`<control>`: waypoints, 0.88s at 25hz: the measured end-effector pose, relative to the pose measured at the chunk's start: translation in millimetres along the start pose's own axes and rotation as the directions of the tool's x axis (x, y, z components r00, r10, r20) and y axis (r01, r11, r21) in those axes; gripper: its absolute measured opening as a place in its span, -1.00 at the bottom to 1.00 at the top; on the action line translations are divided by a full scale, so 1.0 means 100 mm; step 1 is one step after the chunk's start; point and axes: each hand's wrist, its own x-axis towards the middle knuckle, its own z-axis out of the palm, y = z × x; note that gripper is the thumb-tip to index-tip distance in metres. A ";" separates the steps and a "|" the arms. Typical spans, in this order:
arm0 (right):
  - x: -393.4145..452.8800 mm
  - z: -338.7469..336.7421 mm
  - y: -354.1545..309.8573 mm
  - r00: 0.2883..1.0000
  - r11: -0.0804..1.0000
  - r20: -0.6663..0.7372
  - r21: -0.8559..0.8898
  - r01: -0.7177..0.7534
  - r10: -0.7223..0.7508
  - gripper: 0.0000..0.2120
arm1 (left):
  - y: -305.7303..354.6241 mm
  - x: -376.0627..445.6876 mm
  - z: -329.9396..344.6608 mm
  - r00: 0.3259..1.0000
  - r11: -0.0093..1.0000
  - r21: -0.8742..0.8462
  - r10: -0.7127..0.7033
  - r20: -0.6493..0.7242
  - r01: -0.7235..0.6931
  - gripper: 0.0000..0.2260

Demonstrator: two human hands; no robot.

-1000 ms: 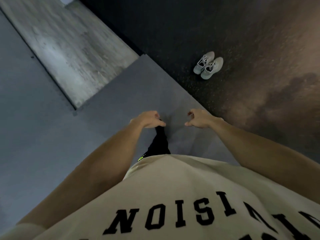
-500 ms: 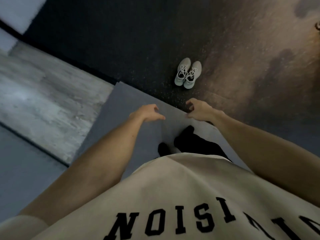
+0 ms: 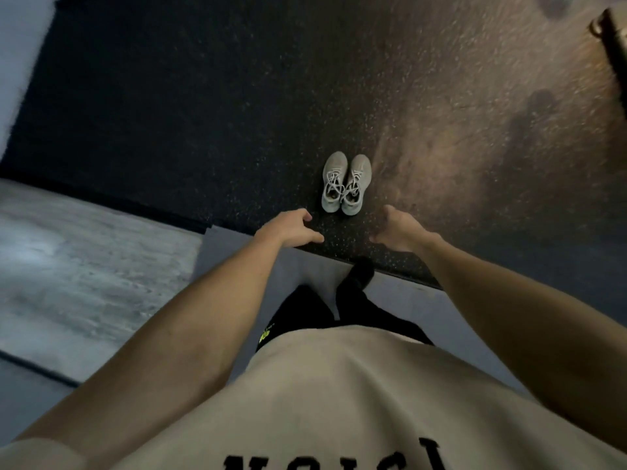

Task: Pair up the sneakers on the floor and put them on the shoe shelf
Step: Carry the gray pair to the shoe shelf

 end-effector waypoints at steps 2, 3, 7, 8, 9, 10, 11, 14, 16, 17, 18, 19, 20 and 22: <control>0.24 -0.15 -0.02 1.000 1.000 0.012 0.009 -0.025 0.025 -0.34 | 0.14 0.25 -0.20 1.000 1.000 0.022 0.012 0.019 -0.012 -0.35; 0.40 -0.23 -0.04 0.999 0.999 0.014 0.017 -0.032 0.032 -0.35 | 0.19 0.42 -0.30 1.000 0.999 0.036 0.017 0.019 -0.017 -0.33; 1.16 -0.34 0.00 0.999 0.998 0.001 0.039 -0.044 0.044 -0.36 | 0.32 1.27 -0.43 0.996 0.986 0.148 0.066 0.053 -0.073 -0.29; 1.43 -0.34 0.04 0.999 0.998 0.003 0.033 -0.053 0.053 -0.36 | 0.34 1.55 -0.42 0.995 0.982 0.170 0.071 0.067 -0.081 -0.29; 1.70 -0.31 0.09 0.998 0.998 0.009 0.027 -0.063 0.063 -0.36 | 0.34 1.85 -0.39 0.994 0.978 0.191 0.075 0.085 -0.090 -0.30; 2.01 -0.26 0.16 0.997 0.997 0.014 0.023 -0.072 0.072 -0.36 | 0.32 2.17 -0.34 0.993 0.974 0.207 0.074 0.095 -0.093 -0.31; 2.34 -0.18 0.25 0.997 0.996 0.012 0.022 -0.083 0.082 -0.37 | 0.30 2.50 -0.27 0.992 0.969 0.227 0.074 0.097 -0.095 -0.31; 3.20 0.13 0.52 0.994 0.993 0.016 0.021 -0.113 0.112 -0.39 | 0.18 3.40 0.00 0.995 0.961 0.266 0.065 0.072 -0.082 -0.31; 3.80 0.46 0.72 0.992 0.993 0.039 -0.020 -0.117 0.118 -0.40 | 0.07 4.02 0.25 0.997 0.960 0.269 0.063 0.048 -0.073 -0.33; 4.09 0.63 0.82 0.991 0.992 0.059 -0.047 -0.120 0.122 -0.41 | 0.00 4.33 0.37 0.997 0.958 0.274 0.072 0.042 -0.081 -0.35; 4.35 0.80 0.91 0.989 0.990 0.075 -0.071 -0.122 0.127 -0.43 | -0.07 4.62 0.51 0.996 0.956 0.279 0.081 0.041 -0.090 -0.37; 4.61 0.96 1.01 0.989 0.989 0.075 -0.093 -0.118 0.126 -0.44 | -0.14 4.90 0.66 0.995 0.953 0.285 0.093 0.039 -0.100 -0.38; 4.84 1.12 1.09 0.992 0.988 0.060 -0.116 -0.106 0.113 -0.45 | -0.20 5.15 0.81 0.993 0.946 0.302 0.107 0.040 -0.114 -0.39; 5.20 1.37 1.19 0.999 0.984 -0.003 -0.171 -0.046 0.046 -0.45 | -0.34 5.54 1.07 0.991 0.923 0.361 0.127 0.046 -0.136 -0.43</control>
